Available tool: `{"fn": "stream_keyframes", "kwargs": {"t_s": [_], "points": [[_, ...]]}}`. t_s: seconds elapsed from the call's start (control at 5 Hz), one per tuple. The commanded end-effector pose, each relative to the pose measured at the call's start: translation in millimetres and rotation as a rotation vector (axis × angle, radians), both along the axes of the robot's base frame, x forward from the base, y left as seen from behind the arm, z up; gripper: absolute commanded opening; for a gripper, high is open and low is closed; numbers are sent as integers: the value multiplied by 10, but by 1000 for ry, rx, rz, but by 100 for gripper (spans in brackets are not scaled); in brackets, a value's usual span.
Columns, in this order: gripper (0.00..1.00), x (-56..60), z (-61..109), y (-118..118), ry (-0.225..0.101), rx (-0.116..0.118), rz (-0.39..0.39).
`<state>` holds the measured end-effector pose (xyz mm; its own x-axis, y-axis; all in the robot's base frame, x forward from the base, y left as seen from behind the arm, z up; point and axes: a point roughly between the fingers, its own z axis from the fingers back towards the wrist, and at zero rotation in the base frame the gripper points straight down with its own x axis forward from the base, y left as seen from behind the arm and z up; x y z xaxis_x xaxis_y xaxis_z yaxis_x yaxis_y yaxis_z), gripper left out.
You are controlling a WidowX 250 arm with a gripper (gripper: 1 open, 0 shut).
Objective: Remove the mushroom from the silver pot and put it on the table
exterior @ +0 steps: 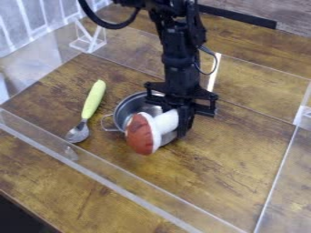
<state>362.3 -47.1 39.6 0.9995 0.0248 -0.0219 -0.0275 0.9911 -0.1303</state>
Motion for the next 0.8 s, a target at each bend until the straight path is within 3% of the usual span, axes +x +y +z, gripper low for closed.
{"fn": "stream_keyframes", "kwargs": {"t_s": [0.0, 0.2, 0.6], "points": [[0, 52, 214, 167, -59, -4, 17], [0, 24, 283, 244, -60, -4, 24], [0, -20, 441, 131, -60, -8, 31]]}}
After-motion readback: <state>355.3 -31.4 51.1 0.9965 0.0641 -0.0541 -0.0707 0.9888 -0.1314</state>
